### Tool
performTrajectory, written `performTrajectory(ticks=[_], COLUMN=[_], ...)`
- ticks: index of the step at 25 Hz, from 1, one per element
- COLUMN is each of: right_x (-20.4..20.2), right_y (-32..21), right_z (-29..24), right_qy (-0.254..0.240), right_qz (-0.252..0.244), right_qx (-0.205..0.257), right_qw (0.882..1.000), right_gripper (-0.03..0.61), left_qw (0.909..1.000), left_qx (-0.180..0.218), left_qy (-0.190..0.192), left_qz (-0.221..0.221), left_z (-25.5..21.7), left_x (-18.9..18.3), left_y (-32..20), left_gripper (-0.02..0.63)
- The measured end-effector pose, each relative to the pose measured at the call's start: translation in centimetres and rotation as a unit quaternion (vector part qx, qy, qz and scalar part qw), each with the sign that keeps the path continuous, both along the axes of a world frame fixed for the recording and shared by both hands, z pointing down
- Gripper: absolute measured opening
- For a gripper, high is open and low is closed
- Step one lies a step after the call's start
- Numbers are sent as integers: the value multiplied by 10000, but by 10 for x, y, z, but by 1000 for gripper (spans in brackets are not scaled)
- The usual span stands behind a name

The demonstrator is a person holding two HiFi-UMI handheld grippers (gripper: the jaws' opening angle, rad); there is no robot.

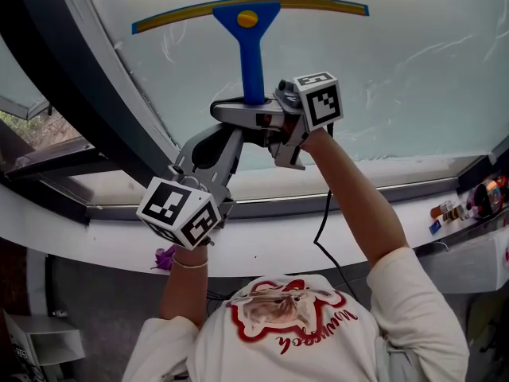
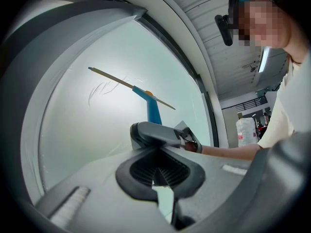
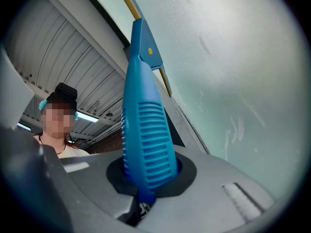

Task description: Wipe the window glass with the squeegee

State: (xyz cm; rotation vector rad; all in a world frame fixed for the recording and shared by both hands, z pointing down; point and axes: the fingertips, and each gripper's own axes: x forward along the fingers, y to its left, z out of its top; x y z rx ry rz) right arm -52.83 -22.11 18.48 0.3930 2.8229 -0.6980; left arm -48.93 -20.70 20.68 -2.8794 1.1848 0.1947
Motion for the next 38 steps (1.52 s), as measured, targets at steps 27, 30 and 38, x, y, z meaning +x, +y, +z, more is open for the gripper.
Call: performTrajectory(ticks=[27,30,38], right_x=[0,0,-1], right_y=[8,8,9], right_z=[78,84,105], right_qy=[-27,-2,-7], right_qz=[48,51,36], right_qx=[-658,-713,-875], right_qw=[9978,9974,9962], right_gripper=[23,23,26], left_qw=[9974,9969,9956], left_qx=[-722,-789,-933], left_qy=[-15,-29,-11], left_qz=[28,29,42], left_z=[74,81,101], left_x=[0,0,-1], left_y=[12,12,14], left_gripper=[2,2,2])
